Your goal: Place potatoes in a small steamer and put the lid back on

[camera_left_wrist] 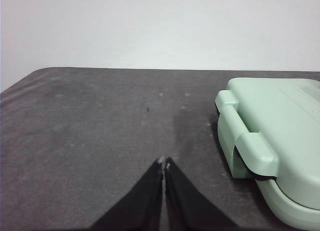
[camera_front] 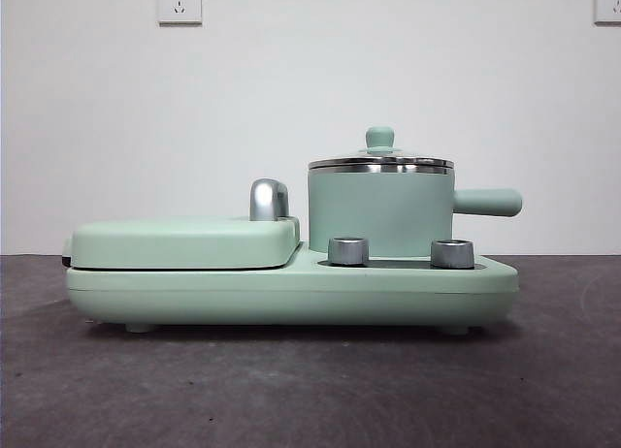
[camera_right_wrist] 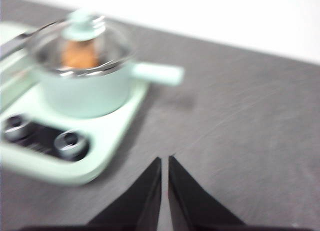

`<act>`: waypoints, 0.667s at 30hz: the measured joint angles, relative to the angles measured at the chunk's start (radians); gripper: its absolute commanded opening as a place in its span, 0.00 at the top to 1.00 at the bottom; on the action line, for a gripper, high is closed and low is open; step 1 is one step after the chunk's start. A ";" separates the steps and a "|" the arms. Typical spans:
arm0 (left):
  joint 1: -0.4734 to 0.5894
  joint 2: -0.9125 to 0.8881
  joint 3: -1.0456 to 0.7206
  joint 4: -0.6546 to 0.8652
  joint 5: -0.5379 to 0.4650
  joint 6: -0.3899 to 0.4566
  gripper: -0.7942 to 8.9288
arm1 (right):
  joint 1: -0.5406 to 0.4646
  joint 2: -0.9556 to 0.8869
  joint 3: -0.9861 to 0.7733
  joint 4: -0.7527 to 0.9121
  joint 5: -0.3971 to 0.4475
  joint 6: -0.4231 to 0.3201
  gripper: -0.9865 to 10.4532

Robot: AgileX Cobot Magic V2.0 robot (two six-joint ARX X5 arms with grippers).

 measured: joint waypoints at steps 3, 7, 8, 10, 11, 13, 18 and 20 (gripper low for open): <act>0.000 0.000 0.000 0.000 0.000 0.000 0.91 | -0.087 -0.111 -0.177 0.141 0.000 -0.016 0.90; 0.000 0.000 0.000 0.000 0.000 0.000 0.91 | -0.153 -0.226 -0.360 0.211 -0.008 -0.015 0.90; 0.000 0.000 0.000 0.000 0.000 0.000 0.91 | -0.161 -0.251 -0.396 0.216 -0.008 -0.014 0.90; 0.000 0.000 0.000 0.000 0.000 0.000 0.91 | -0.171 -0.287 -0.444 0.226 -0.008 -0.013 0.90; 0.000 0.000 0.000 0.000 0.000 0.000 0.91 | -0.176 -0.303 -0.466 0.239 -0.008 -0.013 0.90; 0.000 0.000 0.000 0.000 0.000 0.000 0.91 | -0.184 -0.307 -0.499 0.302 -0.008 -0.012 0.90; -0.001 0.000 0.000 0.000 0.000 0.000 0.91 | -0.185 -0.304 -0.552 0.416 -0.009 -0.002 0.90; -0.001 0.000 0.000 0.000 0.000 0.000 0.91 | -0.185 -0.305 -0.552 0.441 -0.009 0.004 0.90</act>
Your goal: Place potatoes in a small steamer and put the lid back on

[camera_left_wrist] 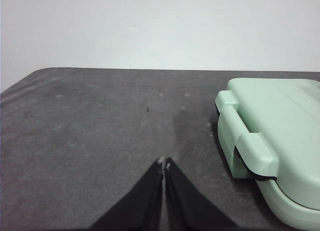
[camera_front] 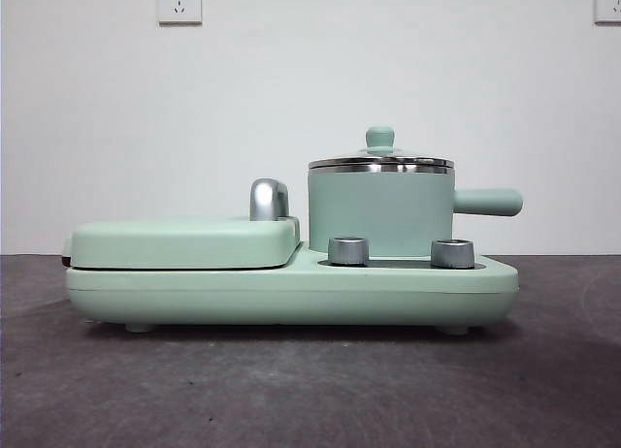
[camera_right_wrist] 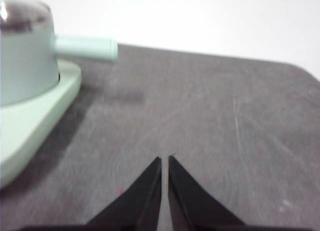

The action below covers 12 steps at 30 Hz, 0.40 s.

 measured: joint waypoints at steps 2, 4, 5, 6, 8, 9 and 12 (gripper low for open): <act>0.000 0.000 0.000 0.000 0.000 0.000 0.91 | 0.000 0.000 0.000 0.020 0.000 0.001 0.90; 0.000 0.000 0.000 0.000 0.000 0.000 0.91 | 0.000 0.000 0.000 0.024 0.000 0.002 0.90; 0.000 0.000 0.000 0.000 0.000 0.000 0.91 | 0.000 0.000 0.000 0.024 0.000 0.002 0.90; 0.000 0.000 0.000 0.000 0.000 0.000 0.91 | 0.000 0.000 0.000 0.024 0.001 0.003 0.90; 0.000 0.000 0.000 0.000 0.000 0.000 0.91 | 0.000 0.000 0.000 0.024 0.001 0.003 0.90; 0.000 0.000 0.000 0.000 0.000 0.000 0.91 | 0.000 0.000 0.000 0.024 0.001 0.003 0.90; 0.000 0.000 0.000 0.000 0.000 0.000 0.91 | 0.000 0.000 0.000 0.024 0.001 0.003 0.90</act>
